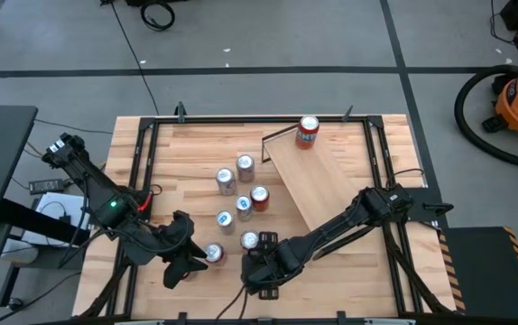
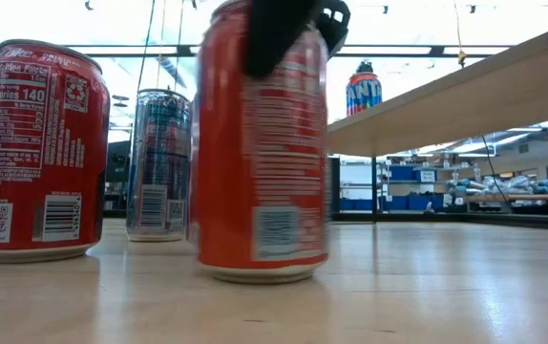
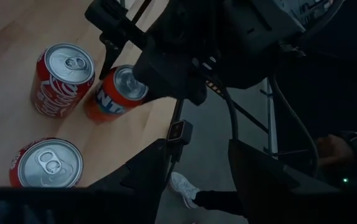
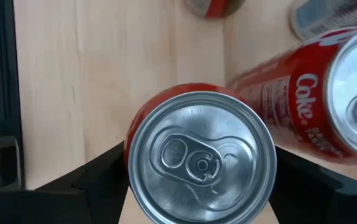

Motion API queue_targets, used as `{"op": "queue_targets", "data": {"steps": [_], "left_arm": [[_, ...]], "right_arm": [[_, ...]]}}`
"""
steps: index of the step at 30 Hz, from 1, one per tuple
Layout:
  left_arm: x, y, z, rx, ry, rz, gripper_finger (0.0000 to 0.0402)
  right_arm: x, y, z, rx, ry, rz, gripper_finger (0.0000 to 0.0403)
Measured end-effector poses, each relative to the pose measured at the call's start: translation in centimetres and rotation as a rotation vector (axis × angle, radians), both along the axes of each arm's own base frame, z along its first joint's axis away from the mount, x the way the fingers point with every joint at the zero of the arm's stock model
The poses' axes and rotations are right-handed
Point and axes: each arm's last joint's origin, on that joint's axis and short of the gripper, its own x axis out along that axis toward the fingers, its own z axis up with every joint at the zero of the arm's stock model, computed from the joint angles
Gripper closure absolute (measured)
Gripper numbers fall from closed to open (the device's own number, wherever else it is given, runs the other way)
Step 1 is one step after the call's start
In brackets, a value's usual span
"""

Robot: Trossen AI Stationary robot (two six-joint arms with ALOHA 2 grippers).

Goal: Place canned beverage on shelf
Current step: Put the orange soda can aligned with the other orange soda can on the shelf

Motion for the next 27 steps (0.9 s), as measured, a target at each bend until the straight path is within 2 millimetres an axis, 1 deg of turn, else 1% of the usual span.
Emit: {"op": "queue_targets", "data": {"steps": [4,8,11,15,19,20,22,25,27], "left_arm": [[0.0,0.0,0.0,0.0,0.0,0.0,0.0216],[0.0,0.0,0.0,-0.001,0.0,0.001,0.0216],[0.0,0.0,0.0,-0.008,0.002,0.005,0.0216],[0.0,0.0,0.0,-0.026,0.008,0.016,0.0216],[0.0,-0.1,0.0,-0.034,0.01,0.019,0.0216],[0.0,-0.1,0.0,-0.035,0.01,0.019,0.0216],[0.0,-0.1,0.0,-0.034,0.01,0.019,0.0216],[0.0,-0.1,0.0,-0.034,0.01,0.019,0.0216],[0.0,-0.1,0.0,-0.034,0.01,0.019,0.0216]], "right_arm": [[-0.7,0.0,0.2,-0.056,0.057,0.154,0.0079],[-1.0,-0.1,0.3,-0.063,0.101,0.302,0.0079],[-1.2,-0.2,0.3,-0.076,0.128,0.37,0.0079],[-1.7,-0.8,0.2,-0.058,0.215,0.35,0.0065],[-1.8,-1.8,-0.4,-0.019,0.31,0.314,0.0028],[-1.7,-2.0,-0.3,-0.017,0.31,0.303,0.0018],[-1.7,-2.3,0.7,-0.009,0.301,0.274,0.0008],[-1.9,-2.5,1.6,-0.006,0.313,0.223,0.0012],[-1.7,-2.4,2.2,0.029,0.291,0.171,0.0012]]}}
